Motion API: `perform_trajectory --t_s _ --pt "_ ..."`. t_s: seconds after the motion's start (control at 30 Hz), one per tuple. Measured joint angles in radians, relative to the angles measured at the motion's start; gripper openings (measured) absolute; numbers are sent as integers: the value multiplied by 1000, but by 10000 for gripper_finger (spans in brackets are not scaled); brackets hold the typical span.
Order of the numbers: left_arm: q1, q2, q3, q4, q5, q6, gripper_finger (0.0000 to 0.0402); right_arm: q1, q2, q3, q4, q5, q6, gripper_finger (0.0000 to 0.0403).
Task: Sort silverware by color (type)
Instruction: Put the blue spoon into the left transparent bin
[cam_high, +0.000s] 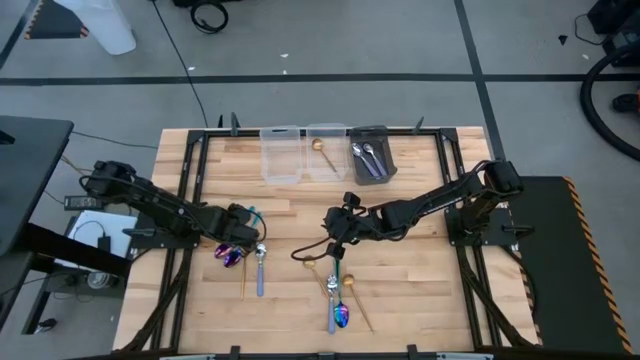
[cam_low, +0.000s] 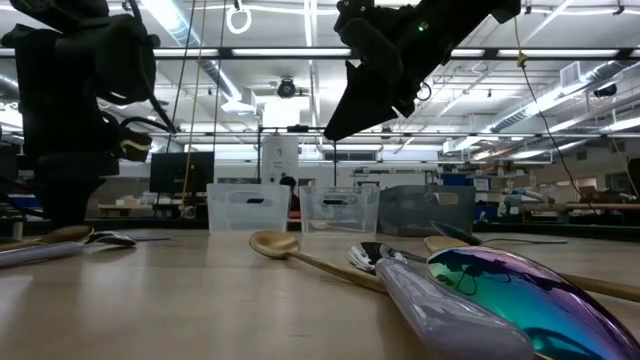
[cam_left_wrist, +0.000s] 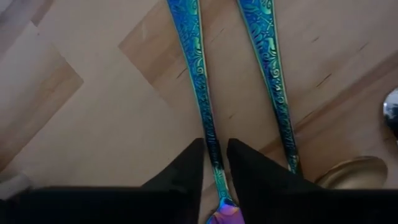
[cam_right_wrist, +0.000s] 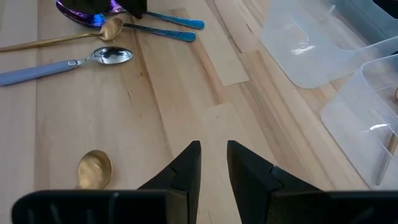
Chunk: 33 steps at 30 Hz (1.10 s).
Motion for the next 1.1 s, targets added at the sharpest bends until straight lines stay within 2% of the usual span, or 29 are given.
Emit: perform_trajectory --t_s 0.13,0.23,0.47,0.63,0.9,1.1 --pt "0 0 0 3 3 -18 35 0 0 0 0 0 -4 89" --pt "0 0 0 2 -3 -18 19 0 0 0 3 0 -11 89" --pt "-1 1 0 -4 -21 -14 24 0 0 0 3 -1 -11 89" --pt "-1 5 22 -45 -45 43 21 0 0 0 3 -1 -11 89" --pt "0 5 84 -179 -150 185 21 0 0 0 -4 -1 -18 89" --pt "-1 4 124 -184 -251 300 21 0 0 0 -12 -2 -19 89"
